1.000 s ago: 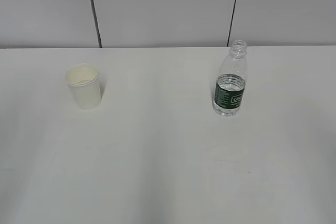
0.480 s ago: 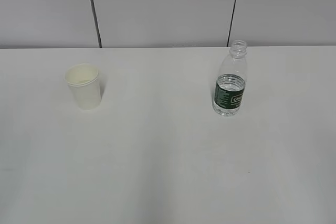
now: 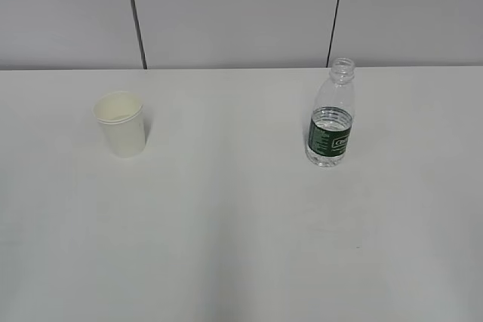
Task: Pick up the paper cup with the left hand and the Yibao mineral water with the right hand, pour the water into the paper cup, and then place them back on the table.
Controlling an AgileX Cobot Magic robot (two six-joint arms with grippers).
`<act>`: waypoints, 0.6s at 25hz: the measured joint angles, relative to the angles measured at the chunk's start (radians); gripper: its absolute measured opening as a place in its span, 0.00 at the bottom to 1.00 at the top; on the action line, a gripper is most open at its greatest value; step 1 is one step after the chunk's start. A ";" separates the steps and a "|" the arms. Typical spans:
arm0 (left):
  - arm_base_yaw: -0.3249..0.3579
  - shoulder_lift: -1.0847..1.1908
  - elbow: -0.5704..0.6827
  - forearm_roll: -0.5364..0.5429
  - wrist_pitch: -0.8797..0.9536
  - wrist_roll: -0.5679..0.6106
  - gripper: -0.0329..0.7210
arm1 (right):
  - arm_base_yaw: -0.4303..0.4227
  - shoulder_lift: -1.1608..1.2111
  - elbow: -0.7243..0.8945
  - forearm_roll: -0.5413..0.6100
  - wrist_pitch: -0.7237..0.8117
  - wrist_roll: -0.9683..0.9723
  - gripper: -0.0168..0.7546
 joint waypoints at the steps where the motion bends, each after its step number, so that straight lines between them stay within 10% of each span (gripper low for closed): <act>1: 0.000 0.000 0.012 0.000 -0.001 0.008 0.62 | 0.000 0.000 0.000 0.000 0.000 0.000 0.78; 15: 0.000 0.000 0.109 0.006 -0.161 0.044 0.62 | 0.000 0.000 0.053 -0.002 -0.059 -0.033 0.78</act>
